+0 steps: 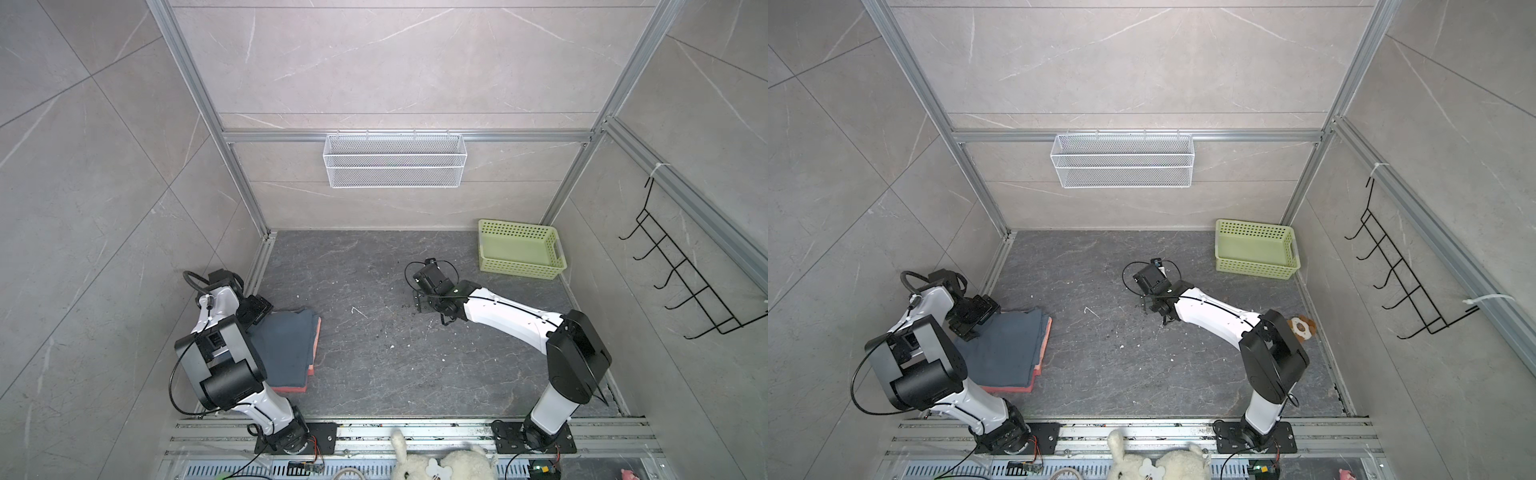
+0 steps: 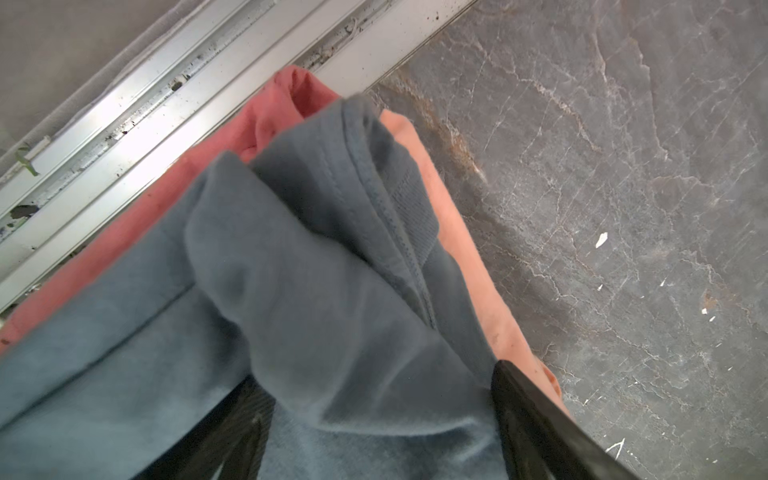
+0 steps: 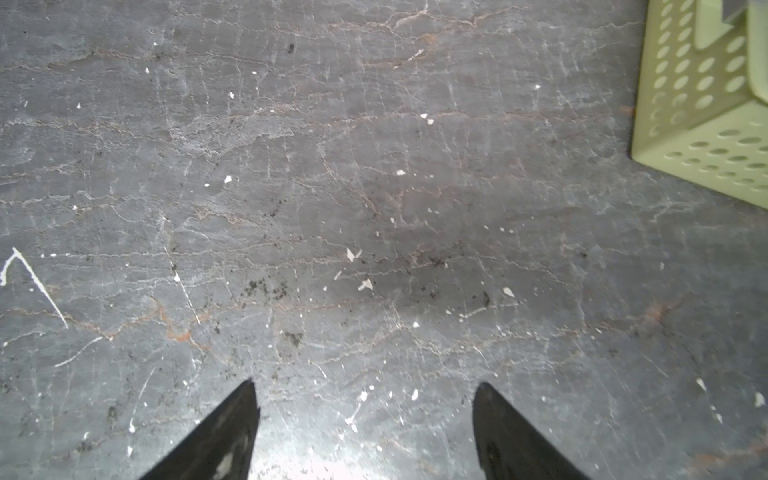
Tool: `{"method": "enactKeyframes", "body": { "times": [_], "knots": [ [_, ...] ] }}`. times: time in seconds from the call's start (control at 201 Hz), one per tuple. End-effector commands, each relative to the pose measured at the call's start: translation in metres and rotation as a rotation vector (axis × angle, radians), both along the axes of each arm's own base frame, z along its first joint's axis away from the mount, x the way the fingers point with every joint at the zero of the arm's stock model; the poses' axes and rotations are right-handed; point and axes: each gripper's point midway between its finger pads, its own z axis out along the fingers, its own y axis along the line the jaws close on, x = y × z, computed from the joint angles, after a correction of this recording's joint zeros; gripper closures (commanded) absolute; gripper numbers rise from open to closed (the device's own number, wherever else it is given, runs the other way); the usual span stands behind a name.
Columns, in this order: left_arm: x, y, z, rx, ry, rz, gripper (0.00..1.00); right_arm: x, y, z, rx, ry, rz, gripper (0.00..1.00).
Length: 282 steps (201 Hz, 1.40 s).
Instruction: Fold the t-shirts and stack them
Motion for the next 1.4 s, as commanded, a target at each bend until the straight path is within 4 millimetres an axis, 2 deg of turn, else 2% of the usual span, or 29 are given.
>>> {"method": "enactKeyframes", "body": {
  "times": [0.0, 0.085, 0.159, 0.279, 0.338, 0.428, 0.518, 0.582, 0.662, 0.811, 0.906, 1.03, 1.19, 1.294, 1.399],
  "knots": [
    [0.014, 0.001, 0.026, 0.015, -0.122, -0.021, 0.16, 0.001, -0.016, 0.023, 0.018, -0.063, -0.061, 0.17],
    [0.023, -0.005, 0.063, 0.027, -0.247, -0.044, 0.16, 0.005, -0.03, 0.04, 0.005, -0.114, -0.104, 0.16],
    [0.028, -0.011, 0.106, 0.056, -0.373, -0.069, 0.14, 0.007, -0.048, 0.06, -0.012, -0.17, -0.162, 0.13],
    [0.032, -0.03, 0.168, 0.087, -0.576, -0.137, 0.0, 0.011, -0.077, 0.091, -0.025, -0.248, -0.247, 0.08],
    [0.03, -0.039, 0.19, 0.106, -0.645, -0.163, 0.0, 0.012, -0.093, 0.107, -0.027, -0.291, -0.294, 0.01],
    [0.027, -0.055, 0.218, 0.16, -0.735, -0.214, 0.0, 0.01, -0.113, 0.129, -0.014, -0.351, -0.355, 0.01],
    [0.025, -0.068, 0.236, 0.217, -0.802, -0.258, 0.0, 0.005, -0.132, 0.147, -0.005, -0.402, -0.411, 0.01],
    [0.024, -0.077, 0.235, 0.258, -0.827, -0.301, 0.0, -0.002, -0.146, 0.155, -0.007, -0.429, -0.446, 0.01],
    [0.024, -0.085, 0.217, 0.297, -0.831, -0.33, 0.0, -0.013, -0.163, 0.159, -0.014, -0.452, -0.483, 0.01],
    [0.021, -0.087, 0.159, 0.422, -0.772, -0.353, 0.0, -0.045, -0.2, 0.153, -0.049, -0.474, -0.586, 0.01],
    [0.024, -0.1, 0.132, 0.522, -0.811, -0.419, 0.0, -0.063, -0.218, 0.146, -0.069, -0.474, -0.629, 0.01],
    [0.028, -0.113, 0.109, 0.683, -0.853, -0.472, 0.0, -0.08, -0.233, 0.14, -0.099, -0.46, -0.676, 0.01],
    [0.033, -0.11, 0.067, 0.739, -0.777, -0.49, 0.0, -0.095, -0.246, 0.137, -0.131, -0.443, -0.723, 0.01],
    [0.04, -0.117, 0.054, 0.734, -0.809, -0.527, 0.0, -0.104, -0.254, 0.136, -0.141, -0.44, -0.756, 0.01],
    [0.042, -0.11, 0.043, 0.757, -0.813, -0.477, 0.0, -0.116, -0.264, 0.131, -0.168, -0.429, -0.81, 0.01]
  ]
}}
